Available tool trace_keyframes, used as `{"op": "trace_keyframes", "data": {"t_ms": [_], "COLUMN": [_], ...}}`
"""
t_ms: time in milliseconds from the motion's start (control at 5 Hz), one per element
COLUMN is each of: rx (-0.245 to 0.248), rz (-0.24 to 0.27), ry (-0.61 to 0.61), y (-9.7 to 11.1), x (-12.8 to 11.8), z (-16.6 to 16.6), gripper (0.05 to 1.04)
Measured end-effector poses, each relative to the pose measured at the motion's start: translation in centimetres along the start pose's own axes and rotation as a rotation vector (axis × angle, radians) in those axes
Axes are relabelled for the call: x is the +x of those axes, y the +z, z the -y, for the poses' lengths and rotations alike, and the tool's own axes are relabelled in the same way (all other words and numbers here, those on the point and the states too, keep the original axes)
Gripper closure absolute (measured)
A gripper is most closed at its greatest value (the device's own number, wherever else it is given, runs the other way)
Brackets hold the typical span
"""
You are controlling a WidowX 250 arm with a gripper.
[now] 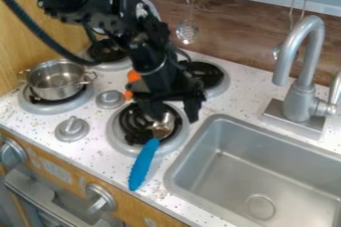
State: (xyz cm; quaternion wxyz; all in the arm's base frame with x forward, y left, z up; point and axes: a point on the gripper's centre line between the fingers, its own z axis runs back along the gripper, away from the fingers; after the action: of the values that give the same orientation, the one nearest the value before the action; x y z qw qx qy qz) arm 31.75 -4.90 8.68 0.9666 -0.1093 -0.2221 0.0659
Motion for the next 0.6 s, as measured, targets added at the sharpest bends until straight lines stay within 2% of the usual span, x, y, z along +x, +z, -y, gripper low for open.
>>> {"op": "trace_keyframes", "data": {"t_ms": [200,400,600], "rx": [0.038,0.092,0.164], "rz": [-0.015,0.016,-0.011], "ry": [-0.018,-0.014,0.004], "y": [0.7,2.7,2.5], "x": [-2.0,-2.3,-3.1], "z": [-0.6,-1.4,-2.6], "gripper": [0.082,0.082,0.082]}}
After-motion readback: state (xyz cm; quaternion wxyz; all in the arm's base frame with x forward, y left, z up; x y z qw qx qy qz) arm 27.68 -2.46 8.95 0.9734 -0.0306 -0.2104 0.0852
